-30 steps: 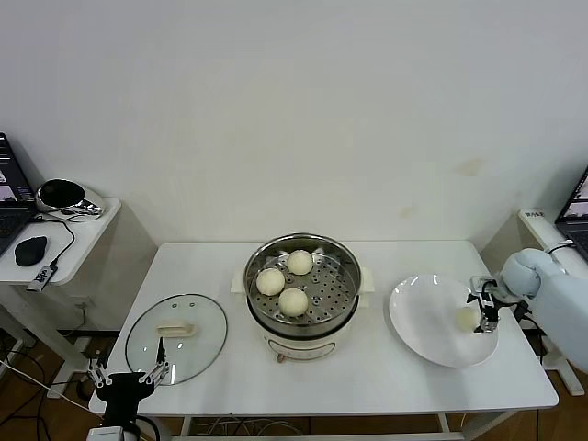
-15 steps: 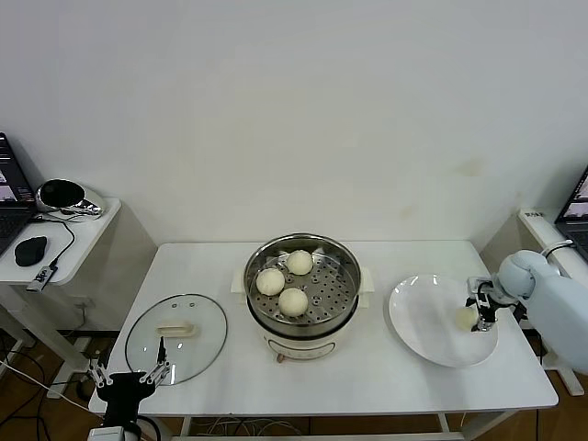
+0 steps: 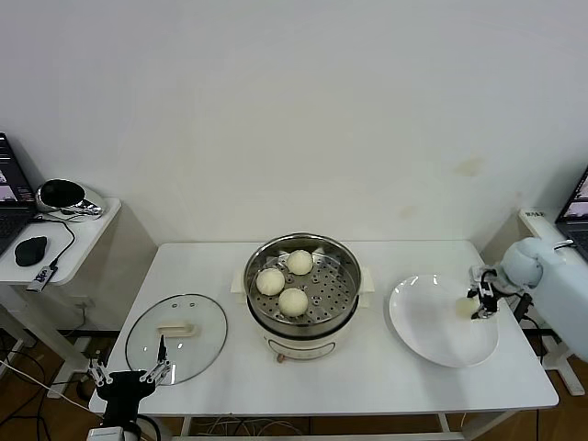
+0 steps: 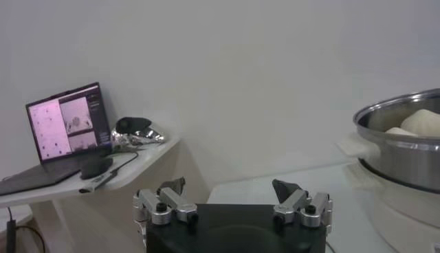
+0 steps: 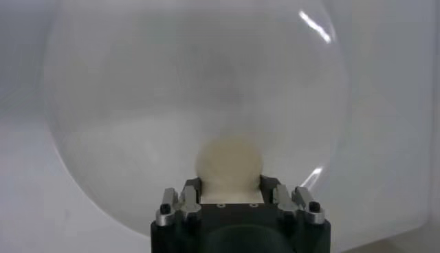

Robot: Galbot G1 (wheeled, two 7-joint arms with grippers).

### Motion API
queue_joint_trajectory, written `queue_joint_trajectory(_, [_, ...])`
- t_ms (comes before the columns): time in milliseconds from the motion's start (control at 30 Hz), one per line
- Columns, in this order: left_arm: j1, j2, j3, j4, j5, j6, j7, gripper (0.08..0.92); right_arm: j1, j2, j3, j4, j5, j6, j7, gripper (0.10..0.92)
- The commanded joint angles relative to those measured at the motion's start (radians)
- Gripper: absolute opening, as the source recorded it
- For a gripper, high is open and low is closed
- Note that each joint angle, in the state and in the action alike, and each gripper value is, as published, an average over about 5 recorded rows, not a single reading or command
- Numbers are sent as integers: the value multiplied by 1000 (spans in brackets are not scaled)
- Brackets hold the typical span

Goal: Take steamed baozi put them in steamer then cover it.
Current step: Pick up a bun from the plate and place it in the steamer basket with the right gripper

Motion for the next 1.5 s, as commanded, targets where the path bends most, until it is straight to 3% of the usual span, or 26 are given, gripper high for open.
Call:
queue_joint_trajectory(33, [-6, 3, 9, 0, 0, 2, 0, 823, 424, -110, -351, 334, 306, -159, 5, 545])
queue_joint_trajectory(267, [-8, 14, 10, -4, -3, 2, 0, 823, 791, -11, -659, 498, 577, -297, 67, 555])
queue_joint_trajectory(467, [-10, 8, 17, -7, 0, 2, 0, 823, 840, 157, -716, 519, 759, -401, 149, 560])
queue_joint_trajectory(667, [-8, -1, 15, -8, 3, 0, 0, 823, 770, 289, -724, 476, 832, -473, 225, 560])
queue_joint_trajectory(1033, [-4, -16, 0, -25, 2, 0, 0, 823, 609, 442, -719, 280, 755, -521, 276, 560])
queue_joint_trajectory(1500, [-23, -11, -1, -5, -2, -1, 0, 823, 500, 459, -698, 215, 653, -524, 268, 560])
